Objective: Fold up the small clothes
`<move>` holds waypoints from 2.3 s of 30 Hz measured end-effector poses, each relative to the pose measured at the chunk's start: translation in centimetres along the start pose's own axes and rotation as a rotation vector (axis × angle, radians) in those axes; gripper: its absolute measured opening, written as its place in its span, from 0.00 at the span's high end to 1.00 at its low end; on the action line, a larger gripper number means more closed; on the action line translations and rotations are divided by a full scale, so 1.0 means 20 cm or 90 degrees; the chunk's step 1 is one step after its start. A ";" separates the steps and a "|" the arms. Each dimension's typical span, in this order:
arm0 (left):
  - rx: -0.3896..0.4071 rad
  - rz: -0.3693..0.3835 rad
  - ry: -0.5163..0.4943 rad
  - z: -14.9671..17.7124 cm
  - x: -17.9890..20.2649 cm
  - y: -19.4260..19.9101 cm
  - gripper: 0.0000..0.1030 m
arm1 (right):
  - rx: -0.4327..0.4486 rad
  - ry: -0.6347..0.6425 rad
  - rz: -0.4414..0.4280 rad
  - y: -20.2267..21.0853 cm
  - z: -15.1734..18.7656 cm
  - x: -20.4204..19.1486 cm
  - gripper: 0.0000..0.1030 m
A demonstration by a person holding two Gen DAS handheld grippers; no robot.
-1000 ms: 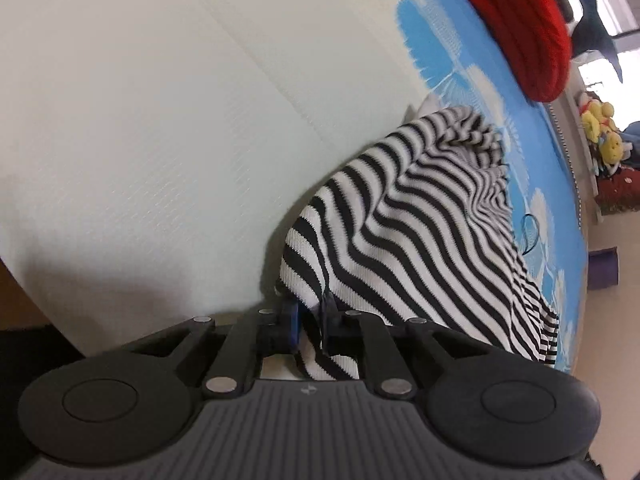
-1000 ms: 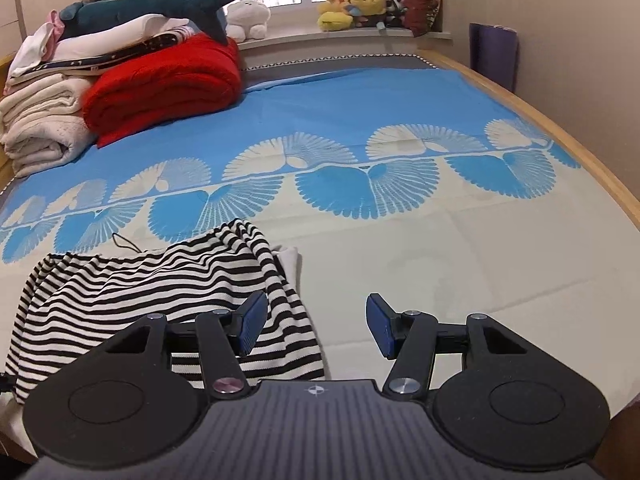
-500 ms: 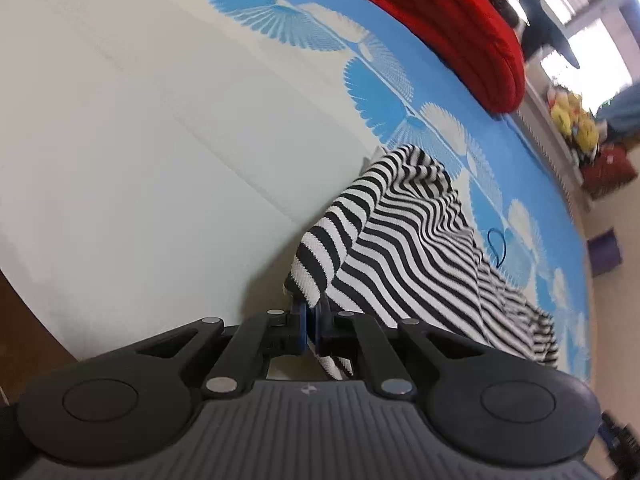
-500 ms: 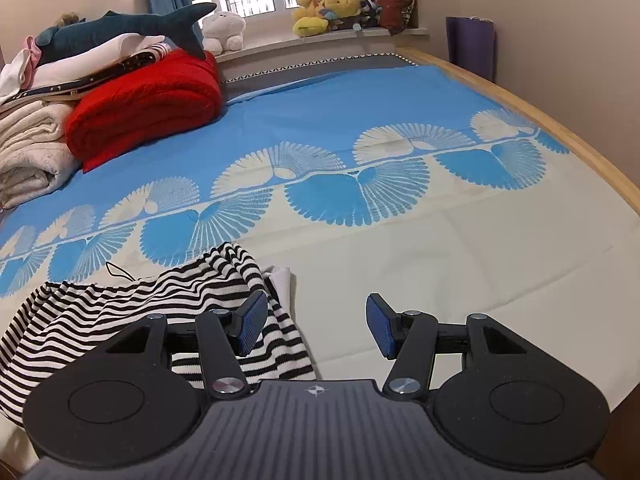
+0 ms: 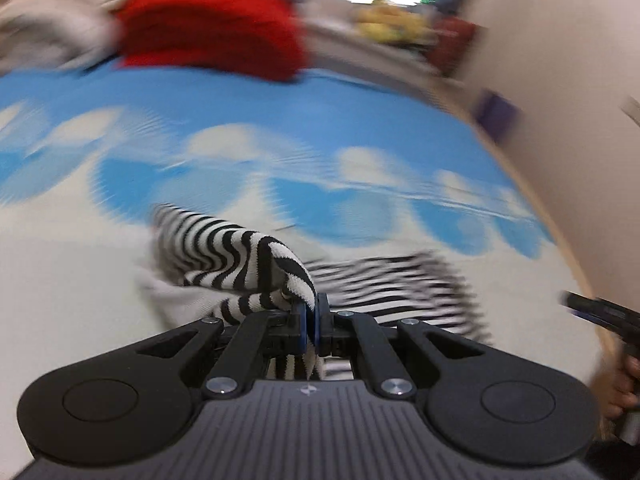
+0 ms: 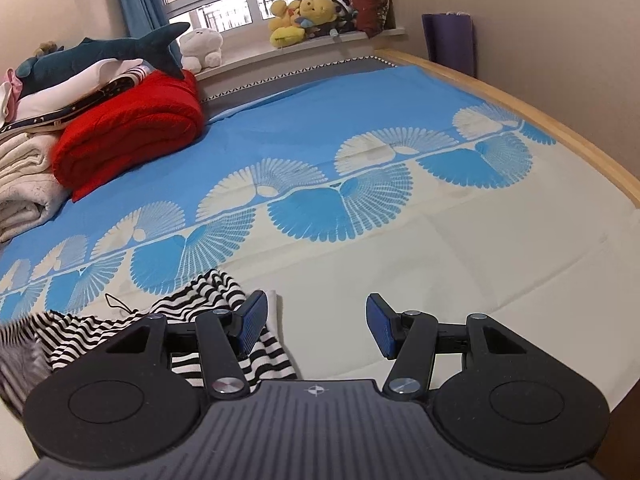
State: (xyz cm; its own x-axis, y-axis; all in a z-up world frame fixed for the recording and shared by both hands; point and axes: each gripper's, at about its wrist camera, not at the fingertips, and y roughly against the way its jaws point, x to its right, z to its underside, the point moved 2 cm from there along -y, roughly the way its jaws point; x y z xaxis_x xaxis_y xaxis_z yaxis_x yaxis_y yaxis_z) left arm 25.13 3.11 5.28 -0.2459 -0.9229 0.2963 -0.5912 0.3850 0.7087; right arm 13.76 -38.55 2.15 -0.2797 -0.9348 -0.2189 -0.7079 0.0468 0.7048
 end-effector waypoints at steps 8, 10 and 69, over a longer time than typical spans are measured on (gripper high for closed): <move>-0.076 0.226 -0.148 0.14 0.80 -0.36 0.97 | 0.009 -0.015 0.018 0.01 -0.02 0.11 0.45; -0.116 0.263 -0.185 0.23 0.97 -0.45 0.97 | 0.008 -0.023 0.019 0.00 -0.02 0.13 0.45; -0.353 0.052 -0.368 0.55 0.64 -0.73 0.31 | -0.349 0.012 -0.066 -0.51 0.32 0.19 0.94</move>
State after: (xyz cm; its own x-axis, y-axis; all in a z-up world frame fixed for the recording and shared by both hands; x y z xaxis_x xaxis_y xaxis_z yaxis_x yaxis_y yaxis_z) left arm 22.22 -14.29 -8.43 -0.7200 -0.6881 0.0902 -0.1239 0.2553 0.9589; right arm 15.73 -40.34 -10.14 -0.2109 -0.9311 -0.2976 -0.2894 -0.2313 0.9288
